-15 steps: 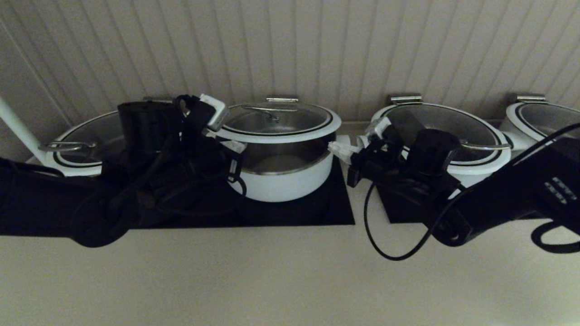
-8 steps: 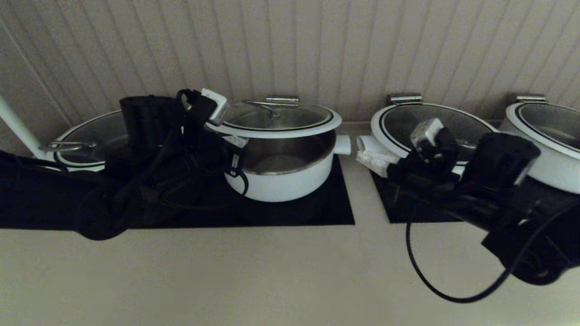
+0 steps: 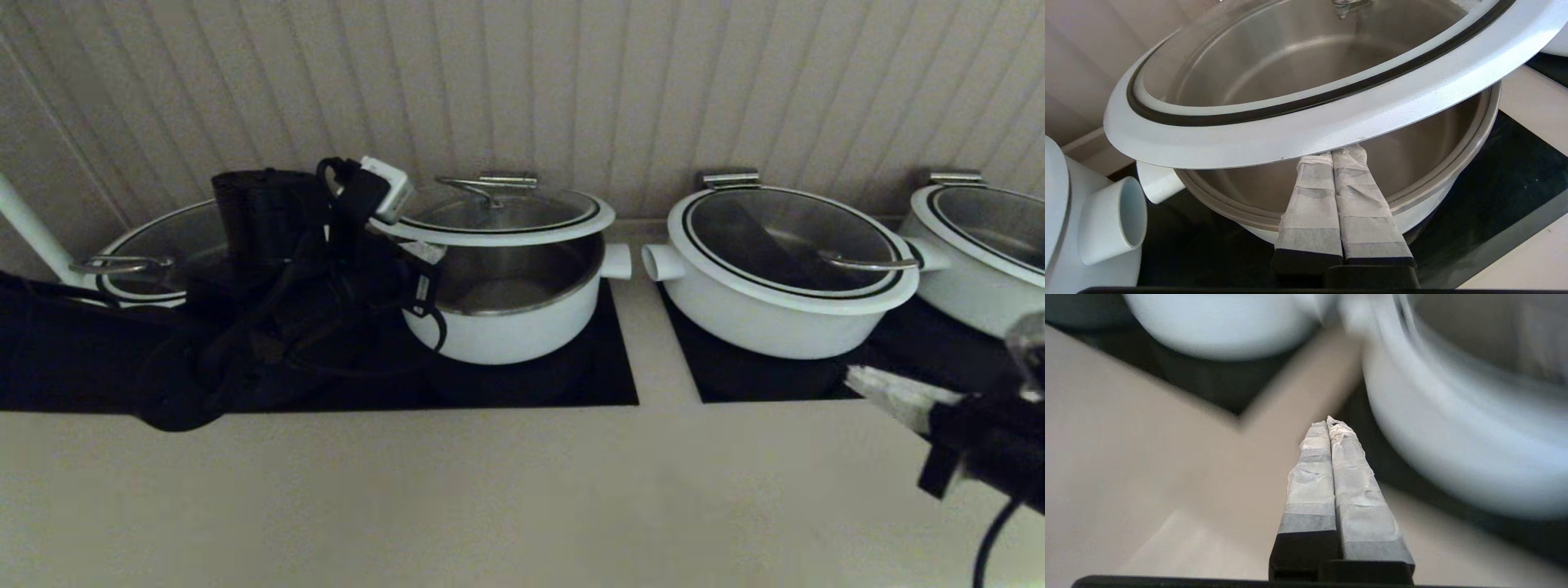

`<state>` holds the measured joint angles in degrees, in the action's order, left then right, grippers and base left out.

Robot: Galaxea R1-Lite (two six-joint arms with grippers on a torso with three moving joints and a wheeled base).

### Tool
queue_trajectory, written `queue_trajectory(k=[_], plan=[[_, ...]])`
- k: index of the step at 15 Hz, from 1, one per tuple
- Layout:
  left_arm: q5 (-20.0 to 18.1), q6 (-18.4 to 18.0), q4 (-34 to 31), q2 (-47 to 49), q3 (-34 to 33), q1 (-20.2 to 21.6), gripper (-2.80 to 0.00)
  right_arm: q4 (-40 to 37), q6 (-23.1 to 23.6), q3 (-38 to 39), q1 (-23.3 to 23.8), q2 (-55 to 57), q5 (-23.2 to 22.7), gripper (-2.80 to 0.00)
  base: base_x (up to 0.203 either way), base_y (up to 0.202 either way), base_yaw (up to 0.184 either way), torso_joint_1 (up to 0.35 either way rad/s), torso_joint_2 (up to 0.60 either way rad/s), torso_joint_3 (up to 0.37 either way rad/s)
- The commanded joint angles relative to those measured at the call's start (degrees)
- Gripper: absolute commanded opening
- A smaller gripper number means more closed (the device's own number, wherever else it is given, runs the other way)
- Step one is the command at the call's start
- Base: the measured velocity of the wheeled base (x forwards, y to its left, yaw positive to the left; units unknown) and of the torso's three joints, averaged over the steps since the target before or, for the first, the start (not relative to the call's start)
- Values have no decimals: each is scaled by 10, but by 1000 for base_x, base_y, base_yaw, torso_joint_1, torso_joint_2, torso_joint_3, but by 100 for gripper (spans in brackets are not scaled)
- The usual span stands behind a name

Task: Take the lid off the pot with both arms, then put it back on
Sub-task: Open the pot lid completely

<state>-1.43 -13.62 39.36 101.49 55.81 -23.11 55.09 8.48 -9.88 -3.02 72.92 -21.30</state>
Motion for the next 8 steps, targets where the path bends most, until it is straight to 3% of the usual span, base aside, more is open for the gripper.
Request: queue_trajectory(k=[1, 5, 8], plan=[[0, -2, 3, -6, -1, 0, -280, -47, -40, 90, 44, -129, 17, -280, 0, 0, 0, 0, 0, 0], [0, -13, 3, -8, 1, -1, -280, -243, -63, 98, 57, -356, 47, -280, 0, 0, 0, 0, 0, 0], [0, -14, 3, -9, 1, -1, -280, -454, -55, 80, 52, -562, 54, -280, 0, 0, 0, 0, 0, 0]])
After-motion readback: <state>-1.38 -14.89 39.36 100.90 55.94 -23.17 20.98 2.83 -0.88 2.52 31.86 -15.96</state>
